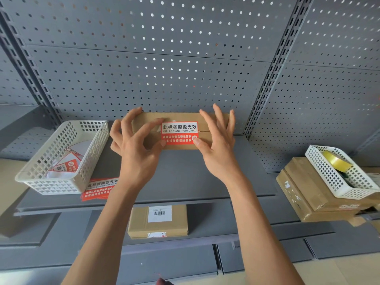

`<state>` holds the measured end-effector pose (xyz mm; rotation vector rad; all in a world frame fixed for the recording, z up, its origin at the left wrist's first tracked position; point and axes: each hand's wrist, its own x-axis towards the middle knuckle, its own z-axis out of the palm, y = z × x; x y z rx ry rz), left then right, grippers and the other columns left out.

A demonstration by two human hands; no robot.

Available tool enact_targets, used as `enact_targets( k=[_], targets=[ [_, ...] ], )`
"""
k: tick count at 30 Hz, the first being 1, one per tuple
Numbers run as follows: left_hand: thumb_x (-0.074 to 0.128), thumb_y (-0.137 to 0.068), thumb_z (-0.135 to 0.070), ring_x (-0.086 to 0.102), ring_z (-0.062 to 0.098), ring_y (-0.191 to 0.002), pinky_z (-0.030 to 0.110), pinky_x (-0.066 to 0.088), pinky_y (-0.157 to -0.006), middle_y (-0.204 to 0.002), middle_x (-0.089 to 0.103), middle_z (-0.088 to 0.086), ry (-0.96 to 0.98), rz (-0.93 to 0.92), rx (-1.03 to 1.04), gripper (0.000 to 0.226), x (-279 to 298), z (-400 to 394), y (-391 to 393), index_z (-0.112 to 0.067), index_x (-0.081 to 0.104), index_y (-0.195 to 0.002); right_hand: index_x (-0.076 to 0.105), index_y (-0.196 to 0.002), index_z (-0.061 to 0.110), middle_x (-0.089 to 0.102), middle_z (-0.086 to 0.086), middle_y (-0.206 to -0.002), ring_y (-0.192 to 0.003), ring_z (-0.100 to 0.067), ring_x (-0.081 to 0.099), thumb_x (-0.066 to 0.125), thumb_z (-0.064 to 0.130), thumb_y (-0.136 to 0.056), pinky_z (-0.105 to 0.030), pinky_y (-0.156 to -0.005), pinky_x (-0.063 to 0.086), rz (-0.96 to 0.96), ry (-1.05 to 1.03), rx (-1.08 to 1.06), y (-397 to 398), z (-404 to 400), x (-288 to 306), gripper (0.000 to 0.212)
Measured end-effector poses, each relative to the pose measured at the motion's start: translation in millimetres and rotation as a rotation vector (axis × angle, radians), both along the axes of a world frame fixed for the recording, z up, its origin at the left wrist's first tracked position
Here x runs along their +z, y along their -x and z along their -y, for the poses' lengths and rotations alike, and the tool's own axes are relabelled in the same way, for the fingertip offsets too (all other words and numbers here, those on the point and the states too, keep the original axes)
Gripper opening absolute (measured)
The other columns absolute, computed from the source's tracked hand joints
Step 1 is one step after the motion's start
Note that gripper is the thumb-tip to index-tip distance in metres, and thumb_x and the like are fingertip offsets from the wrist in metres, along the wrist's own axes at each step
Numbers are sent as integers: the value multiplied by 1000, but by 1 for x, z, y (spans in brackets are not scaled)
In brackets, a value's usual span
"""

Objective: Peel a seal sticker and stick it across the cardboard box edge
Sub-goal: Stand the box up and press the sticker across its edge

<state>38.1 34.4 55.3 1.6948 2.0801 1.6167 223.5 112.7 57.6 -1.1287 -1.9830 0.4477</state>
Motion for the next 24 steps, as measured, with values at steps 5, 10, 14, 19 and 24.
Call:
enact_targets(
  k=[5, 10, 14, 19, 24],
  targets=[
    [84, -75, -14, 16, 22, -141, 46, 17, -106, -156, 31, -8, 7, -37, -27, 64, -5, 5, 4, -48, 64, -125, 31, -155, 35, 0, 13, -169, -154, -19, -23, 69, 11, -91, -39, -116, 4, 10, 31, 33, -4, 4, -1, 78],
    [85, -73, -11, 19, 28, -141, 49, 22, -106, -156, 32, -8, 5, -45, 19, 65, -12, 8, -1, -47, 65, -124, 28, -156, 36, -5, 16, -169, -152, -17, -28, 69, 4, -89, -39, -118, 1, 18, 45, 48, -7, 10, -8, 84],
    [85, -70, -6, 22, 28, -141, 48, 22, -103, -157, 34, -7, -14, -55, 66, 69, -21, 12, -8, -45, 67, -124, 32, -155, 33, -3, 12, -169, -153, -20, -25, 69, 1, -88, -37, -119, 1, 5, 4, 26, -6, 15, -16, 83],
    [70, -70, 12, 24, 31, -143, 49, 25, -103, -159, 33, -7, -19, -79, 101, 79, -38, 19, -13, -44, 68, -126, 30, -154, 34, -9, 19, -167, -153, -22, -28, 55, -16, -84, -58, -123, 19, -22, -5, 40, -8, 20, -35, 90],
    [64, -69, 12, 23, 34, -144, 48, 26, -104, -161, 31, -6, 5, -63, 61, 78, -52, 31, -16, -41, 68, -127, 32, -154, 33, -13, 24, -164, -151, -16, -32, 38, -24, -80, -53, -125, 17, -41, 46, 48, -10, 34, -47, 94]
  ],
)
